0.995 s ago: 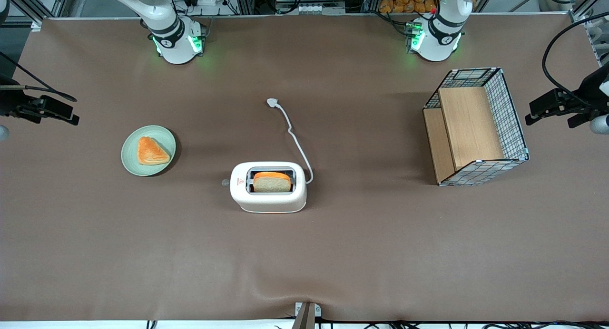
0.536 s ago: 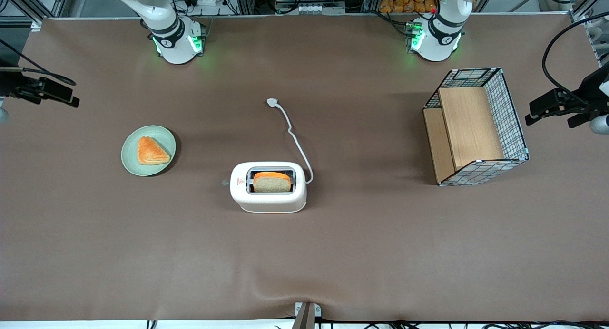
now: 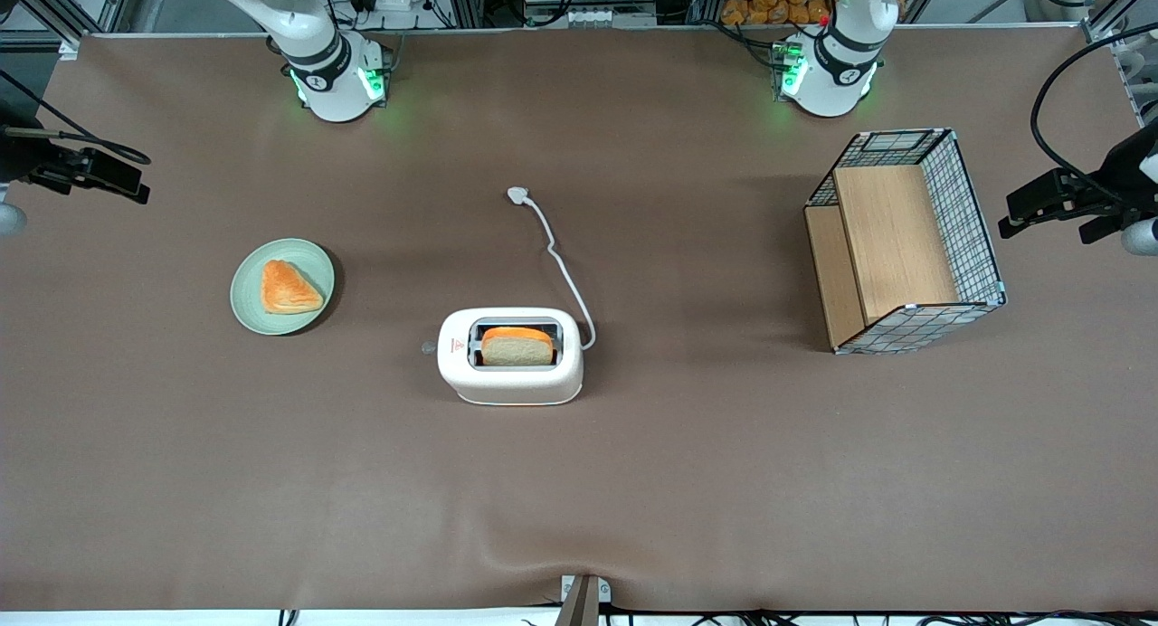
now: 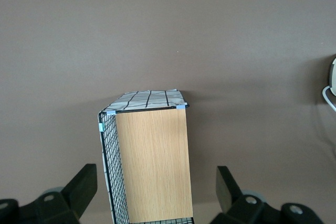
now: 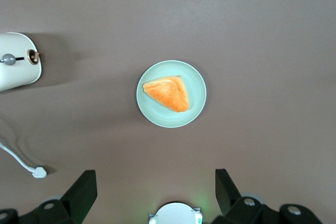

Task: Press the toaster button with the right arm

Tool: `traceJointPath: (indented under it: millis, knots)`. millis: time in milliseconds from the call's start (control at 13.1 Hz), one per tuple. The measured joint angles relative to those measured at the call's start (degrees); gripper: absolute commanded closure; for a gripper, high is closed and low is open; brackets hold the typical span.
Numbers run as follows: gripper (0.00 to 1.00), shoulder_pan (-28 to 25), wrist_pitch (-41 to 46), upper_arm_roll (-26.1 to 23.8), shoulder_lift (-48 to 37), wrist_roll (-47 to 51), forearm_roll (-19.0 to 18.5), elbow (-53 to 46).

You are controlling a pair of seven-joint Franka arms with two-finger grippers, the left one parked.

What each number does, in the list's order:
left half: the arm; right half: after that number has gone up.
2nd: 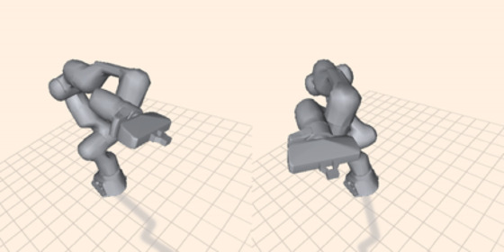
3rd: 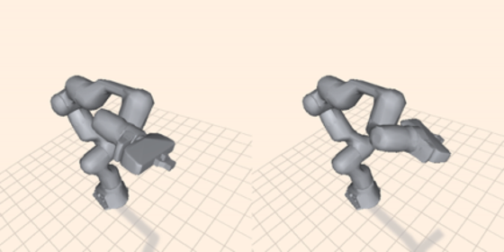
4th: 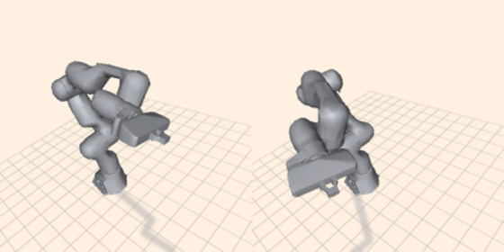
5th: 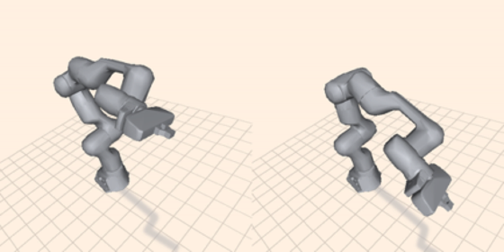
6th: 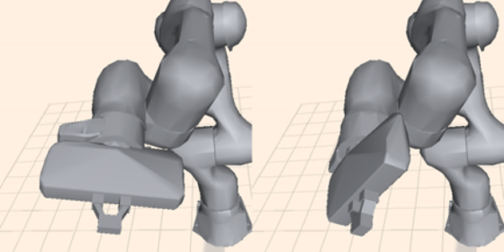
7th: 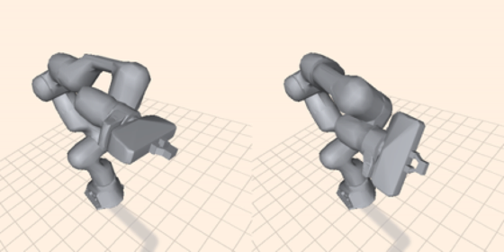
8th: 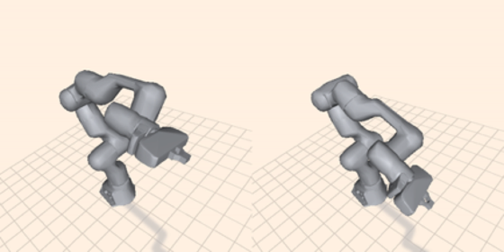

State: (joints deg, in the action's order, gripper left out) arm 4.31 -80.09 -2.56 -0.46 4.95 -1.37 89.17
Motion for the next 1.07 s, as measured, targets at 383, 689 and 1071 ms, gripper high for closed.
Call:
traceJointPath:
  millis: [383,689,1071]
  knots:
    - [0.0,-0.7,0.5,-0.2,-0.4,-1.3,0.0,-0.1]
    - [0.0,-0.7,0.6,0.0,-0.6,-3.9,0.0,-0.1]
    - [0.0,-0.7,0.6,0.1,-0.6,-4.4,0.0,-0.1]
